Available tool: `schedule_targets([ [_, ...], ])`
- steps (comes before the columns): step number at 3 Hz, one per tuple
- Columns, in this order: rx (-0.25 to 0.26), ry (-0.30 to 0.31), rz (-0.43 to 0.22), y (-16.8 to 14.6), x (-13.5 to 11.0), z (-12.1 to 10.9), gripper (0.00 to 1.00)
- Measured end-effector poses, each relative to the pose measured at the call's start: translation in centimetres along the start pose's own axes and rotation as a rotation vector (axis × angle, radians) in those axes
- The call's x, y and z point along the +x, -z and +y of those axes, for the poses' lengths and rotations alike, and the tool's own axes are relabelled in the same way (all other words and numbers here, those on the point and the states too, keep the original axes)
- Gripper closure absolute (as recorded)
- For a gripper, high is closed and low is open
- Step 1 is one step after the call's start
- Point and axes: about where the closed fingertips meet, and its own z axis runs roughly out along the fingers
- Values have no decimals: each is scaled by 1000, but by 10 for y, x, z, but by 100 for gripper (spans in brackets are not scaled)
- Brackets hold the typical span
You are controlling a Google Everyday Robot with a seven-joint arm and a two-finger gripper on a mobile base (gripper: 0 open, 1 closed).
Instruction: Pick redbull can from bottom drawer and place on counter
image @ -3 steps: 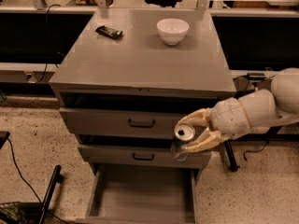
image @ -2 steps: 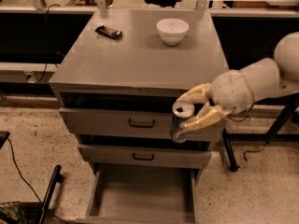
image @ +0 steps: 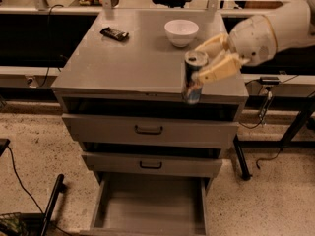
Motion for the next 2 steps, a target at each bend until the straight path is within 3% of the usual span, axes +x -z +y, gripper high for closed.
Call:
schedule_targets([
  [2, 263, -158, -65, 46, 9, -88, 100],
])
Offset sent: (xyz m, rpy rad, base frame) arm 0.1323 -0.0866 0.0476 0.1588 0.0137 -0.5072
